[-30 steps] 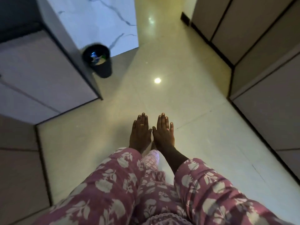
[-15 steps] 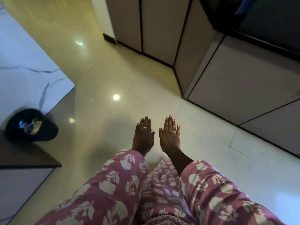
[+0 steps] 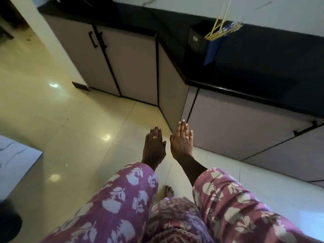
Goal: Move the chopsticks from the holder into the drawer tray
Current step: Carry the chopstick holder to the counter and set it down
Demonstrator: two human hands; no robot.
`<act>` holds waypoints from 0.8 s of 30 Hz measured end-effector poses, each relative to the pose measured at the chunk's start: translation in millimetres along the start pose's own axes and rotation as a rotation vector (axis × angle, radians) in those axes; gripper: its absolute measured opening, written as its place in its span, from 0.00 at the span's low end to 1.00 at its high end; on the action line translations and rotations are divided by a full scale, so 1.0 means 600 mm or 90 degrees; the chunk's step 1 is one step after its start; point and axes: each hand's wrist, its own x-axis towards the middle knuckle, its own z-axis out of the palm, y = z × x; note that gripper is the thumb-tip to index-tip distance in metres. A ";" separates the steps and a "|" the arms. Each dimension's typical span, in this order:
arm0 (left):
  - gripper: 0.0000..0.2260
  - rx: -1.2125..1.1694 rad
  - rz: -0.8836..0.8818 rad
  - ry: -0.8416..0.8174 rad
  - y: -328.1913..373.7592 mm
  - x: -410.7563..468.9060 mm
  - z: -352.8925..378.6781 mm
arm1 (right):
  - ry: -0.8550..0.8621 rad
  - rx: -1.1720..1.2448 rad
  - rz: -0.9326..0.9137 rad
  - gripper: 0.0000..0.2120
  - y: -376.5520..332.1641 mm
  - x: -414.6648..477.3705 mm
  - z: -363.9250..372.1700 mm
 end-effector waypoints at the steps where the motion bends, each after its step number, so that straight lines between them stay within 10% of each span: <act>1: 0.26 -0.007 -0.003 0.007 0.010 0.035 -0.012 | 0.011 0.005 0.004 0.28 0.006 0.035 -0.018; 24: 0.28 -0.449 -0.032 0.114 0.221 0.699 -0.308 | 0.405 0.622 0.311 0.32 0.022 0.542 -0.330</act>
